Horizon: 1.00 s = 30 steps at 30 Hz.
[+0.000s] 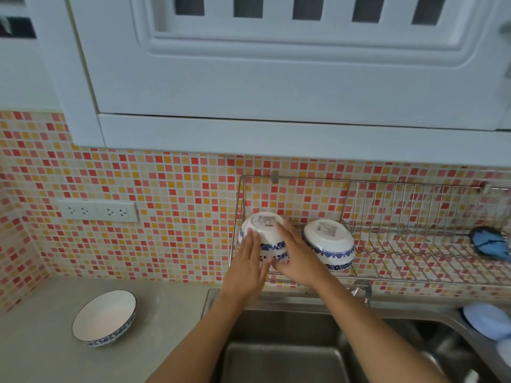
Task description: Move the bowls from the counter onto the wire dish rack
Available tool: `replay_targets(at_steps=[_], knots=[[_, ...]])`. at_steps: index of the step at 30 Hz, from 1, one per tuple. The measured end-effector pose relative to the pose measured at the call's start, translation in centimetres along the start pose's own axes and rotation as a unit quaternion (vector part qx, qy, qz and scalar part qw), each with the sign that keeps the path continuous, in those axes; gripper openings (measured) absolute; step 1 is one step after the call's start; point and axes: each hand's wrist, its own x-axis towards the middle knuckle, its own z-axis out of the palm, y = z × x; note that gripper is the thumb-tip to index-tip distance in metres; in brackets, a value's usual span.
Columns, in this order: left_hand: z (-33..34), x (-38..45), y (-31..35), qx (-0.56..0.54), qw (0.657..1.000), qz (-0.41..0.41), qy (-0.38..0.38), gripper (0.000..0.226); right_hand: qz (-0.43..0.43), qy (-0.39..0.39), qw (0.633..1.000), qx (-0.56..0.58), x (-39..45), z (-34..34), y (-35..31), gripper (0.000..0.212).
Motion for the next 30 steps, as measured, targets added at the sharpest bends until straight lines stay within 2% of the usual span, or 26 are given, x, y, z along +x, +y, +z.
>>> replay_targets(at_steps=[5,8,11,13,16,22,30], knots=[[-0.1,3.7,-0.1,-0.032,0.999,-0.027,-0.025,0.076,0.049,0.028,0.998,0.01,0.0,-0.1,-0.2,0.088],[0.6,4.1,-0.1,-0.009,0.999,-0.039,-0.019,0.077,0.063,0.095,0.993,-0.018,-0.4,0.2,-0.3,0.08],[1.1,4.1,-0.2,0.009,0.999,-0.046,0.003,0.074,0.109,0.175,0.975,-0.086,-0.7,0.4,0.3,0.068],[1.3,4.2,-0.2,0.009,0.999,-0.044,0.007,0.07,0.167,0.202,0.952,-0.158,-0.9,0.7,1.0,0.065],[1.4,4.3,-0.4,0.009,0.999,-0.043,0.011,0.066,0.243,0.16,0.942,-0.169,-0.9,0.8,1.5,0.07],[1.4,4.4,-0.4,0.002,0.999,-0.043,0.013,0.064,0.234,0.125,0.955,-0.13,-0.6,-0.3,1.9,0.08],[1.3,3.9,-0.1,0.015,0.999,-0.038,0.008,0.062,0.235,0.122,0.954,-0.14,-0.7,0.0,2.0,0.08]])
